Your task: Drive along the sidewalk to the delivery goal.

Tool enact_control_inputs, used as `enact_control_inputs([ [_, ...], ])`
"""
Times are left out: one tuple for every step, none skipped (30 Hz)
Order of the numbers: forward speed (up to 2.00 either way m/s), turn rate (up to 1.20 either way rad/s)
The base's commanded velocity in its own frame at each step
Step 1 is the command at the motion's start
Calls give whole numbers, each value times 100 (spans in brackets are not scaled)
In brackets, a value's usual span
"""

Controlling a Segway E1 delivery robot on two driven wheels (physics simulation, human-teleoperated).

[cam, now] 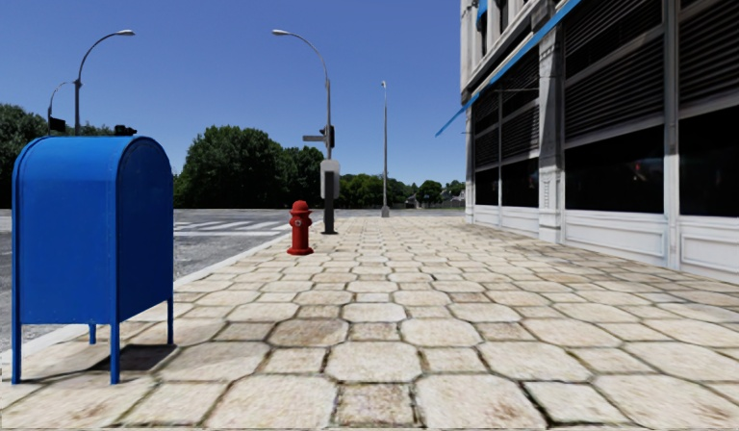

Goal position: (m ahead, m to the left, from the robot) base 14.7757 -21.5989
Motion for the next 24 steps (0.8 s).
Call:
enact_control_inputs([
  [200,-18],
  [200,-25],
  [200,-27],
  [200,-27],
  [200,-27],
  [200,-27],
  [200,-27],
  [200,-27],
  [200,-27],
  [200,-27],
  [200,-27],
  [200,-27],
  [200,-27],
  [200,-27],
  [200,-27],
  [200,-27],
  [200,-27],
  [200,-27],
  [200,-27],
  [200,-27],
  [200,-26],
  [200,-26],
  [200,0],
  [200,0],
])
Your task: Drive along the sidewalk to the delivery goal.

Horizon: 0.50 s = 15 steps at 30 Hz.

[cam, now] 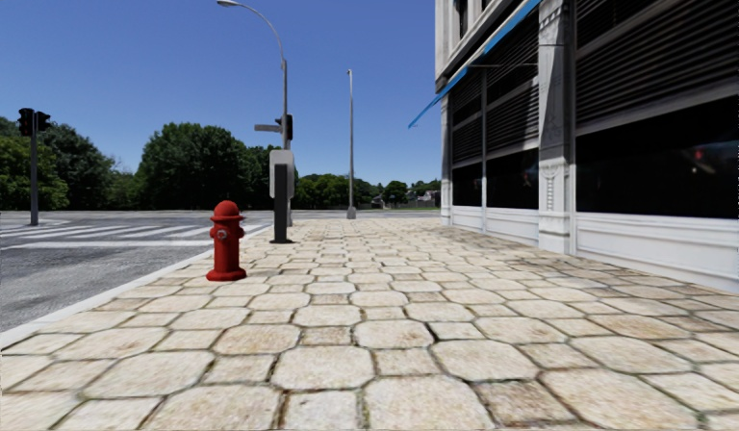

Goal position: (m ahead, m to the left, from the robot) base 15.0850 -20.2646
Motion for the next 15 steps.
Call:
enact_control_inputs([
  [200,0],
  [200,0],
  [200,0],
  [200,0],
  [200,0],
  [200,0],
  [200,0],
  [200,0],
  [200,0],
  [200,0],
  [200,0],
  [200,0],
  [200,0],
  [200,0],
  [200,0],
])
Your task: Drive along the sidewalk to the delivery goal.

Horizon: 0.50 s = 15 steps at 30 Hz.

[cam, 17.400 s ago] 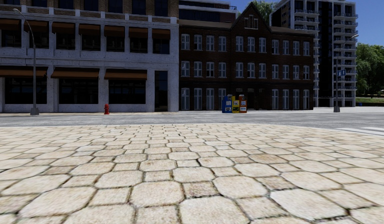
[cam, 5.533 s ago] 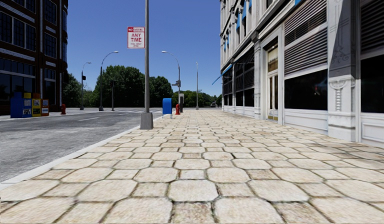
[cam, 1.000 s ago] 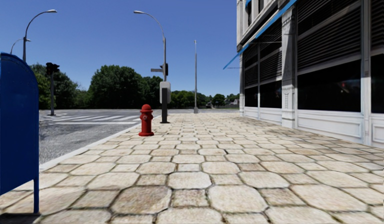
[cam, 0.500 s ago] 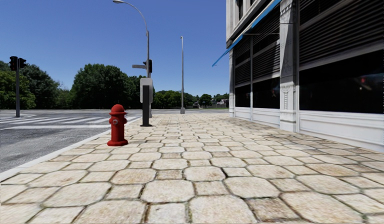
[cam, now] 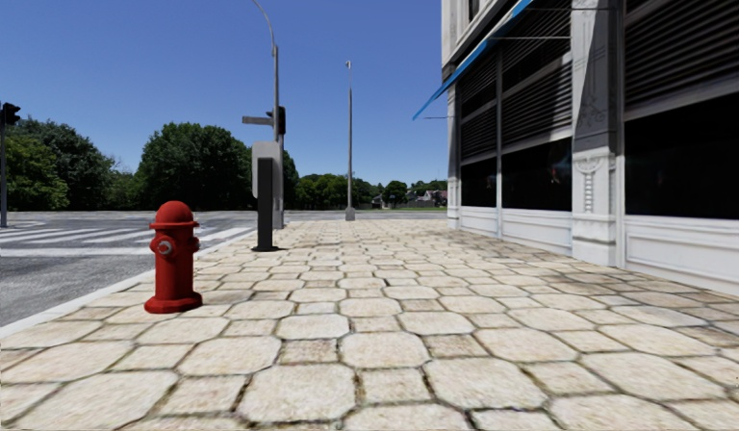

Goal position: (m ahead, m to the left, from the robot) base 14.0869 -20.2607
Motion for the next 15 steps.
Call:
enact_control_inputs([
  [200,0],
  [200,0],
  [200,0],
  [200,0],
  [200,0],
  [200,0],
  [200,0],
  [200,0],
  [200,0],
  [200,0],
  [200,0],
  [200,0],
  [200,0],
  [200,0],
  [200,0],
])
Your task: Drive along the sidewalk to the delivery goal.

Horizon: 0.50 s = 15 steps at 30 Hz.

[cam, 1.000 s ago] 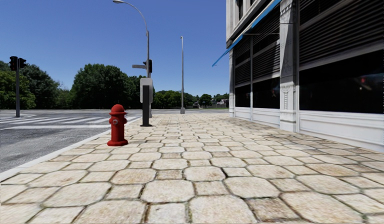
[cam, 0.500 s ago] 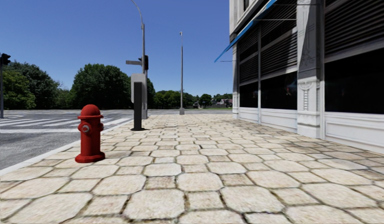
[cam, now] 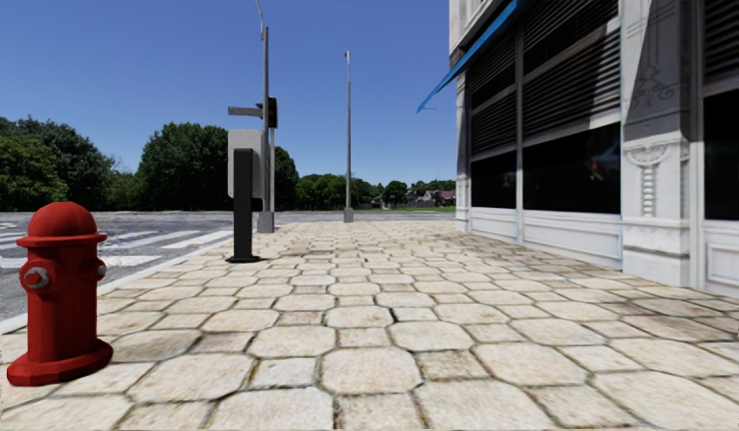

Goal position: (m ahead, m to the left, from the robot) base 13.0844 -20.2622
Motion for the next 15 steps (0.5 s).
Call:
enact_control_inputs([
  [200,0],
  [200,0],
  [200,0],
  [200,0],
  [200,0],
  [200,0],
  [200,0],
  [200,0],
  [200,0],
  [200,0],
  [200,0],
  [200,0],
  [200,0],
  [200,0],
  [200,0],
])
